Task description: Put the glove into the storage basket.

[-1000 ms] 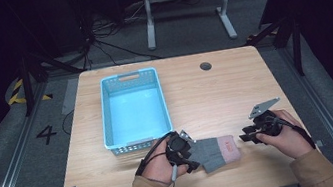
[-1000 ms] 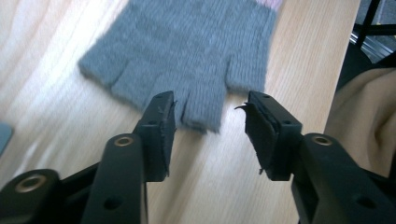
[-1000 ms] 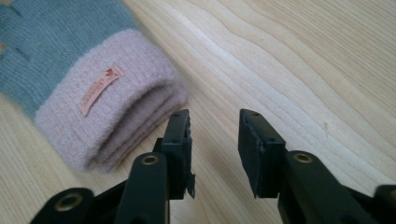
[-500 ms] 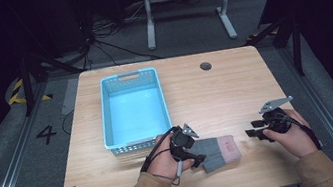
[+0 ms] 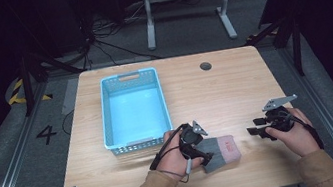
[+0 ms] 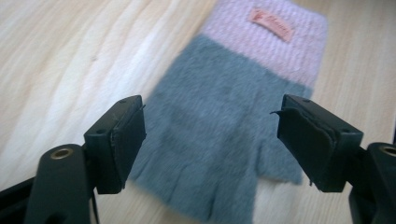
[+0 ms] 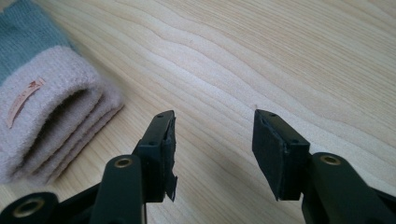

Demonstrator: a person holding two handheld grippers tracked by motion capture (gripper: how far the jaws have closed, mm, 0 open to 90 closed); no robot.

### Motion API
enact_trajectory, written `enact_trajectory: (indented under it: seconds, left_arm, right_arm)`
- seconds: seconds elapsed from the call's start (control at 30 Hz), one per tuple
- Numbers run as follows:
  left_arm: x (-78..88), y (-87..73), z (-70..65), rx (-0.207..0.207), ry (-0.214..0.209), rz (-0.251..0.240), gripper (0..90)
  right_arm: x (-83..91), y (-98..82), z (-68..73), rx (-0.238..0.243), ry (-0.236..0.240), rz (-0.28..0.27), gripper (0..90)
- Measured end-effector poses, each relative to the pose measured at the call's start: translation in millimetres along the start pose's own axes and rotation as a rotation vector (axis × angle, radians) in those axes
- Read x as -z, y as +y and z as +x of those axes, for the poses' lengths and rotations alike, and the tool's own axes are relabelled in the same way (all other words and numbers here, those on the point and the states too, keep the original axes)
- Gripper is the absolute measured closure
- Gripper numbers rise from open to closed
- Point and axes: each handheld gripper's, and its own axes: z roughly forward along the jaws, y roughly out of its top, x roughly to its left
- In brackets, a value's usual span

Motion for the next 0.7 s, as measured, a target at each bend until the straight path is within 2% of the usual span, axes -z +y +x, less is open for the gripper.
enact_trajectory:
  seconds: [0.07,0.23,0.43,0.5,0.6,0.7]
  left_arm:
    - [-4.7,1.4,-1.2,-0.012,0.004,0.007,23.1]
    - [-13.8,3.3,-3.3,-0.008,-0.004,0.007,22.2]
    - [-21.0,4.6,-6.3,-0.033,-0.001,0.005,20.1]
    - [-23.8,4.6,-6.3,-0.03,0.007,0.0,18.6]
    - [-27.1,4.3,-6.0,-0.026,0.022,-0.009,17.9]
    - [-30.4,3.8,-5.7,-0.026,0.049,0.009,16.7]
  right_arm:
    - [0.2,0.1,0.0,-0.001,0.003,-0.003,50.0]
    - [-0.6,0.6,2.0,0.017,0.029,-0.005,48.6]
    - [-1.0,1.0,2.9,0.011,0.053,-0.006,48.6]
    - [-0.6,1.5,4.2,0.003,0.089,-0.016,48.6]
    - [-0.5,2.0,5.1,0.007,0.099,-0.02,48.6]
    - [-0.7,2.2,5.7,0.007,0.109,-0.02,48.5]
